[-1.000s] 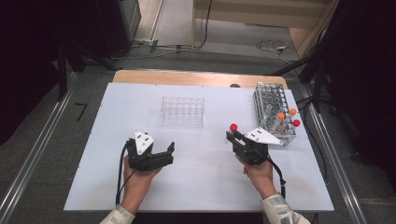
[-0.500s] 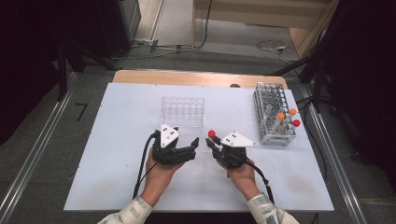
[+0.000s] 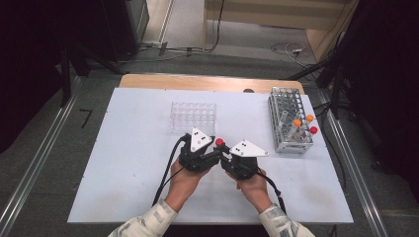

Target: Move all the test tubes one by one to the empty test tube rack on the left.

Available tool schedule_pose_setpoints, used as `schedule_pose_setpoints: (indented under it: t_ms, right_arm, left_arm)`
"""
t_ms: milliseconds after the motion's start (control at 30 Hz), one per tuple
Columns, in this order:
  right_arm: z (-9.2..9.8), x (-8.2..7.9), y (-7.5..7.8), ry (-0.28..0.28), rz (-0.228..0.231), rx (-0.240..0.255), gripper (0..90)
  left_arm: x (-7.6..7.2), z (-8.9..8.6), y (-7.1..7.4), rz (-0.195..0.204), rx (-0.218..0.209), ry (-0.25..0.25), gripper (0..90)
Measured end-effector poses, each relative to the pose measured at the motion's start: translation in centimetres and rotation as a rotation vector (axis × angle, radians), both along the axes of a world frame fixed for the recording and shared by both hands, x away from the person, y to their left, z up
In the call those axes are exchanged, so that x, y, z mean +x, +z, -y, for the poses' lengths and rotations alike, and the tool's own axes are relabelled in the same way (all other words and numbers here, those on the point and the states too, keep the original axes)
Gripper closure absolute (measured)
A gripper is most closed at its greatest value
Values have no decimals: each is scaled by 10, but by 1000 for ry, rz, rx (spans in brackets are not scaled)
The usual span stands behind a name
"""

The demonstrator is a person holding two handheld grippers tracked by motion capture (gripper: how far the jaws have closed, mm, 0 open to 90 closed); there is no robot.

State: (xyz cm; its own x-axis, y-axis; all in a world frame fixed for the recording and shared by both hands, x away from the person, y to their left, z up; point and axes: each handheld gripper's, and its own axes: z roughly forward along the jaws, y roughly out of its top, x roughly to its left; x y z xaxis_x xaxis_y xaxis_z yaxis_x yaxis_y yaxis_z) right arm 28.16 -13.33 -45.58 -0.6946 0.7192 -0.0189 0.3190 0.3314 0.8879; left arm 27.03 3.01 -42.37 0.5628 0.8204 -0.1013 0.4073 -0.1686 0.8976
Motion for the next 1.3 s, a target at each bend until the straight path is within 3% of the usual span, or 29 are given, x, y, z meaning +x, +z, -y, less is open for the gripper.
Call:
schedule_pose_setpoints:
  t_ms: [267,433,567,933,1300]
  right_arm:
    - [1,0,0,-8,1,2,691]
    - [5,3,2,-12,-15,1,384]
    - [13,5,4,-33,-34,9,298]
    - [41,6,6,-88,-45,30,287]
    - [56,8,9,-121,-51,55,287]
  left_arm:
    - [5,3,0,5,3,-6,700]
    - [13,0,8,24,10,18,703]
    - [29,-2,21,48,11,59,704]
    - [75,-7,52,71,7,147,704]
    - [104,-7,56,71,4,203,703]
